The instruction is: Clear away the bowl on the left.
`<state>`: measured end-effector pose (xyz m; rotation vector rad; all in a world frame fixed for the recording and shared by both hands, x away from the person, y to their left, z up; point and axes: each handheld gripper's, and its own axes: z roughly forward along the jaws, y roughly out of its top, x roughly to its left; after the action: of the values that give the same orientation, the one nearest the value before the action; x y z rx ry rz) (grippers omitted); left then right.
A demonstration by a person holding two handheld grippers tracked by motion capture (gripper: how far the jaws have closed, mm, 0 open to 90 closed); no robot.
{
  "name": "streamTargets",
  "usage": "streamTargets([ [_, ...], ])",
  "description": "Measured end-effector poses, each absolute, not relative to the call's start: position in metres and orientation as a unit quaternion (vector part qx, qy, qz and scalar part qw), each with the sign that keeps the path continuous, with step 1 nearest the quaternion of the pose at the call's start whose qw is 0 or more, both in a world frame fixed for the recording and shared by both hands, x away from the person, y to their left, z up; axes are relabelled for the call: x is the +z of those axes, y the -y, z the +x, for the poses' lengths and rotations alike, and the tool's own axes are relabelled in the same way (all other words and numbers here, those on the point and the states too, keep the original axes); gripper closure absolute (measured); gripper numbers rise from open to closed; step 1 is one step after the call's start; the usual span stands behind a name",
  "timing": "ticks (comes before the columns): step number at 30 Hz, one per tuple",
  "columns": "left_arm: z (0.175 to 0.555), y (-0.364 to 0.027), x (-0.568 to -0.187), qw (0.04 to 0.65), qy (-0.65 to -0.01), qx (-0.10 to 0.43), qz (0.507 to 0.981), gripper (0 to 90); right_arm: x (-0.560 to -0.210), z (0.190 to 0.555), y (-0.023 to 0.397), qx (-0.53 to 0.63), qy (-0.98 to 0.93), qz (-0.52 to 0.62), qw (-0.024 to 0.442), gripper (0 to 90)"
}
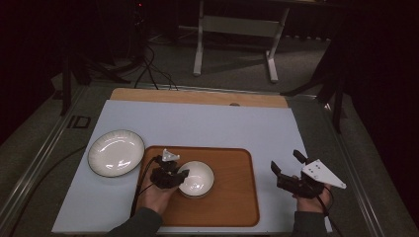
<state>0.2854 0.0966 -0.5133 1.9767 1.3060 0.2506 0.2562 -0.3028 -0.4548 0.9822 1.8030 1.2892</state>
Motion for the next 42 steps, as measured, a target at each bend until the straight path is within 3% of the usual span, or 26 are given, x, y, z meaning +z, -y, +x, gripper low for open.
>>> streamTargets([
  [10,0.284,-0.1,-0.505,0.373,-0.506,0.129,0.767,55.2,-0.455,0.256,0.303,0.498,-0.696,0.379,0.351,14.4],
  [14,0.281,-0.102,-0.498,0.377,-0.499,0.149,0.766,52.6,-0.455,0.256,0.303,0.498,-0.696,0.379,0.351,14.4],
  [42,0.268,-0.137,-0.448,0.404,-0.472,0.224,0.751,48.4,-0.454,0.256,0.304,0.499,-0.696,0.379,0.352,14.4],
])
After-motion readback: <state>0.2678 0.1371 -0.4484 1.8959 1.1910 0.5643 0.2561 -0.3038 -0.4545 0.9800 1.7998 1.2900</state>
